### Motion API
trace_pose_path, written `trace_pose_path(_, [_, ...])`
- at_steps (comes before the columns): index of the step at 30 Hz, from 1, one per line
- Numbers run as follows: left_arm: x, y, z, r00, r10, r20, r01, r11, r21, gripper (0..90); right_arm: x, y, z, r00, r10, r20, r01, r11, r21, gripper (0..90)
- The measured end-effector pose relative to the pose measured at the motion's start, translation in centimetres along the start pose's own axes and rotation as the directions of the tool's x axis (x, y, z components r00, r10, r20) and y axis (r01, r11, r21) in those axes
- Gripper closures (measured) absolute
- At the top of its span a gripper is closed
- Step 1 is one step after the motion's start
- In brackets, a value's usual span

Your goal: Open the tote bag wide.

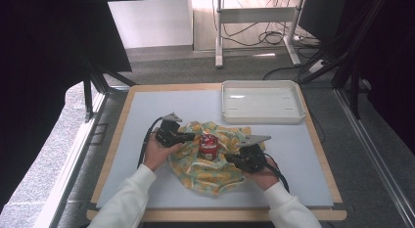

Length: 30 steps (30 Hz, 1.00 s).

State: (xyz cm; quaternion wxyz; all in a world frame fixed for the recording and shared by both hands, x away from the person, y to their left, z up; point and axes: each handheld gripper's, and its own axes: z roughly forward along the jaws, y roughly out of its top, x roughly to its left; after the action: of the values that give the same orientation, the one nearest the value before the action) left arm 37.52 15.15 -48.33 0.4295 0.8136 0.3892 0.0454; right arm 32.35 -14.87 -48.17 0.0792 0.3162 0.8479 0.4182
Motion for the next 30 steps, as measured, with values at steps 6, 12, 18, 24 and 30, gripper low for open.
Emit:
trace_pose_path(6, [-1.1, -1.2, -1.5, 1.0, 0.0, 0.002, 0.0, 0.9997, -0.024, 90.0, -0.4, 0.4, -0.7, 1.0, 0.006, 0.005, -0.006, 0.999, -0.037, 89.1])
trace_pose_path(12, [-1.8, -2.7, -2.8, 0.9997, -0.024, 0.006, 0.024, 0.9989, -0.04, 90.0, -0.7, 0.8, -1.1, 0.9998, 0.014, 0.011, -0.013, 0.998, -0.062, 89.1])
trace_pose_path(18, [-1.8, -4.0, -3.4, 0.9993, -0.037, -0.009, 0.037, 0.999, -0.026, 90.0, -0.7, 0.9, -1.0, 0.9997, 0.023, 0.009, -0.022, 0.997, -0.069, 89.0])
trace_pose_path(24, [-1.8, -5.3, -4.0, 0.9987, -0.047, -0.021, 0.046, 0.9978, -0.048, 88.0, -0.8, 1.1, -0.9, 0.9997, 0.023, 0.007, -0.022, 0.997, -0.071, 88.2])
trace_pose_path(30, [-2.1, -6.3, -4.0, 0.9972, -0.04, -0.064, 0.037, 0.9981, -0.049, 71.9, -0.5, 1.2, -0.8, 1.0, 0.006, -0.005, -0.007, 0.998, -0.07, 76.4])
